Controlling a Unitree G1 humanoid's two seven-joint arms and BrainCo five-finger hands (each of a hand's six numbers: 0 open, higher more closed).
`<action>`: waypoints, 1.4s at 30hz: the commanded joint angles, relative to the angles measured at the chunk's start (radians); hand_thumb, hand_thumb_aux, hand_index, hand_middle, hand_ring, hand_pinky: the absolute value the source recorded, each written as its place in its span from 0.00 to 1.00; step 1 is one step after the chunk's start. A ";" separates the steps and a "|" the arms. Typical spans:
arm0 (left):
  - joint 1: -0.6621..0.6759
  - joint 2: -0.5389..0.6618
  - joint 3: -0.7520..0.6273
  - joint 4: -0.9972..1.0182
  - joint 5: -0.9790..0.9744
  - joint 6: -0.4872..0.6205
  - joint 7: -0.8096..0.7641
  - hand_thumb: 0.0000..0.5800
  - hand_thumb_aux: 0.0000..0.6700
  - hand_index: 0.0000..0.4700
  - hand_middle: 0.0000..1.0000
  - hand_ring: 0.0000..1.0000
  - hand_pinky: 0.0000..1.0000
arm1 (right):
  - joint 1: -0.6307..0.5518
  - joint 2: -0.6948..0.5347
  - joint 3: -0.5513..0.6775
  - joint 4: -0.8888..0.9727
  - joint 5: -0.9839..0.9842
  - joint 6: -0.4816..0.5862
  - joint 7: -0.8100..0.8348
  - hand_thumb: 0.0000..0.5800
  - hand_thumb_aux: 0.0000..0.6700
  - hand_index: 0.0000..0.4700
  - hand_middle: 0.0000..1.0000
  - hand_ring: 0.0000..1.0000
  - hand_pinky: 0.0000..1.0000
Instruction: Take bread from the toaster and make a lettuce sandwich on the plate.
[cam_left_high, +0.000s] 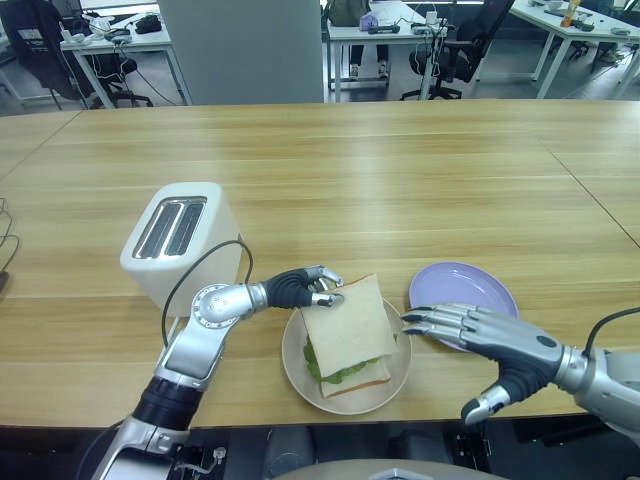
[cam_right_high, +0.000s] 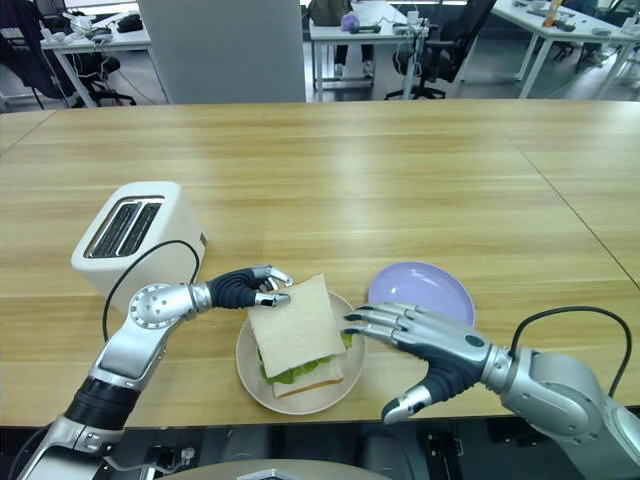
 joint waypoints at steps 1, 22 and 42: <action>-0.018 -0.012 -0.039 0.081 0.045 -0.048 0.000 1.00 1.00 0.98 1.00 1.00 1.00 | -0.027 0.031 0.054 -0.003 -0.035 0.002 0.040 0.11 0.06 0.06 0.00 0.00 0.00; -0.017 -0.008 -0.113 0.112 0.105 -0.051 -0.019 1.00 1.00 0.98 1.00 1.00 1.00 | -0.122 0.210 0.275 0.119 -0.255 -0.010 0.056 0.00 0.00 0.00 0.00 0.00 0.00; -0.048 -0.040 -0.162 0.182 0.225 -0.112 0.045 1.00 1.00 0.98 1.00 1.00 1.00 | -0.224 0.319 0.521 0.307 -0.489 -0.014 0.046 0.00 0.00 0.00 0.00 0.00 0.00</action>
